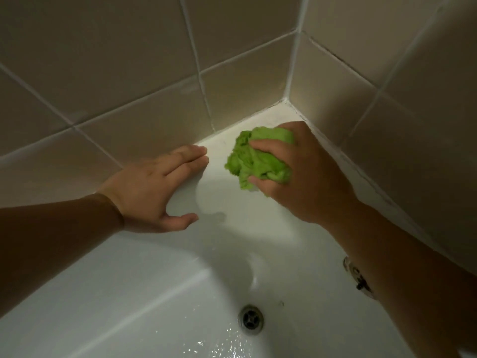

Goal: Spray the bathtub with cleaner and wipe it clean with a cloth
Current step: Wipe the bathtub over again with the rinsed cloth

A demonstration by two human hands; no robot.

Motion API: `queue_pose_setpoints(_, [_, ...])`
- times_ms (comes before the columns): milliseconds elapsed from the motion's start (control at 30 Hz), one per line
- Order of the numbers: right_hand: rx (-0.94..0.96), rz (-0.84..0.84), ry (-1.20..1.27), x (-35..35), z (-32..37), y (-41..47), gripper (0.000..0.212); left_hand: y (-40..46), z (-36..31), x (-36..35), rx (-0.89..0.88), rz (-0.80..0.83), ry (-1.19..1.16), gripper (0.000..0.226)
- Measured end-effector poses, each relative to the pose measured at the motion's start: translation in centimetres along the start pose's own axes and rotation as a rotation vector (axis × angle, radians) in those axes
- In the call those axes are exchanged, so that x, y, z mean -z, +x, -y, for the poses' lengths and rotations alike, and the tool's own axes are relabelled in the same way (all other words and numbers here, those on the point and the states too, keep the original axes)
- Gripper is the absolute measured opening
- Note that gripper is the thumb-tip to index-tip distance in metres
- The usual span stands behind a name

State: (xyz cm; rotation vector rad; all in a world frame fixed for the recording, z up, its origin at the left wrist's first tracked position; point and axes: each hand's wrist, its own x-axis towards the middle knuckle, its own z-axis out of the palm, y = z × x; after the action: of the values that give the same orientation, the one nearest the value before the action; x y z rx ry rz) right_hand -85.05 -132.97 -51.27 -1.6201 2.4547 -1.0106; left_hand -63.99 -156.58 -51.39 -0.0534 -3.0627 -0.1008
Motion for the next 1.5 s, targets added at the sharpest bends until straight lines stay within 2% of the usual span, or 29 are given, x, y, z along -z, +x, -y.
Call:
queue_pose_setpoints(133, [-0.061,-0.068,-0.016,0.4,-1.4,0.6,0.06,0.0,-0.1,0.0,0.005,0.006,0.003,0.104])
queue_pose_setpoints(267, [-0.06,-0.064,-0.02,-0.5,-0.7,2.2,0.059,0.3,-0.1,-0.2,-0.053,-0.031,0.01,0.093])
queue_pose_setpoints(467, [-0.106,-0.085,-0.094,3.0,-1.6,-4.5,0.063,0.4,0.2,-0.3,-0.079,-0.042,0.008,0.088])
queue_pose_setpoints(700, [-0.12,-0.069,-0.045,1.0,-2.0,1.5,0.056,0.5,-0.1,-0.3,-0.063,-0.075,0.011,0.084])
queue_pose_setpoints(933, [-0.056,-0.076,-0.134,4.6,-2.2,-8.4,0.067,0.7,-0.4,-0.3,-0.018,-0.121,-0.003,0.083])
queue_pose_setpoints(1033, [-0.038,-0.08,-0.165,4.5,-2.3,-7.4,0.073,1.2,-0.9,-0.6,-0.001,-0.112,0.005,0.086])
queue_pose_setpoints(1167, [-0.063,-0.093,-0.08,3.3,-2.1,-3.8,0.073,3.0,-2.1,-0.9,0.046,-0.109,0.012,0.089])
queue_pose_setpoints(1333, [-0.081,-0.086,-0.255,5.3,-1.9,-10.9,0.072,6.1,-4.0,-0.9,0.119,-0.113,-0.001,0.094])
queue_pose_setpoints(1400, [-0.023,-0.114,-0.292,6.3,-2.3,-13.8,0.07,6.6,-4.3,-0.8,0.127,-0.123,-0.003,0.093])
queue_pose_setpoints(1500, [-0.031,-0.137,-0.275,5.8,-2.2,-12.3,0.068,6.7,-4.2,-1.0,0.138,-0.112,0.009,0.093])
